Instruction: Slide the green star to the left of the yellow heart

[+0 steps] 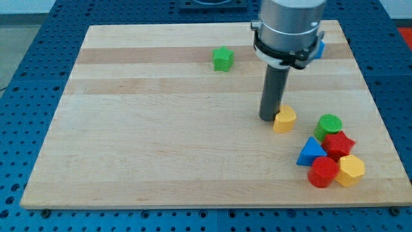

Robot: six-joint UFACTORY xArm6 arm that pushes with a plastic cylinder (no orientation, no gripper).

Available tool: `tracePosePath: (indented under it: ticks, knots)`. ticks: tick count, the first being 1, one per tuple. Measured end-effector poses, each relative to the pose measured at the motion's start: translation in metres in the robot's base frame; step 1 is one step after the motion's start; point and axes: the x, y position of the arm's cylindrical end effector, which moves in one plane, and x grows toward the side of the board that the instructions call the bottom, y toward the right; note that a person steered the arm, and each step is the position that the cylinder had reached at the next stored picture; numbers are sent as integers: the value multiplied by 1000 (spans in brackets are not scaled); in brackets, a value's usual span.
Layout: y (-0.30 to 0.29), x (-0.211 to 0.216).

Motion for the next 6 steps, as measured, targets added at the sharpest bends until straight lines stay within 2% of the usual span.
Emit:
tracePosePath:
  ticks: [1, 2, 3, 4, 5, 6]
  knots:
    - [23, 21]
    - [34, 24]
    - [34, 18]
    - [22, -25]
    - [-29, -30]
    - [-111, -37]
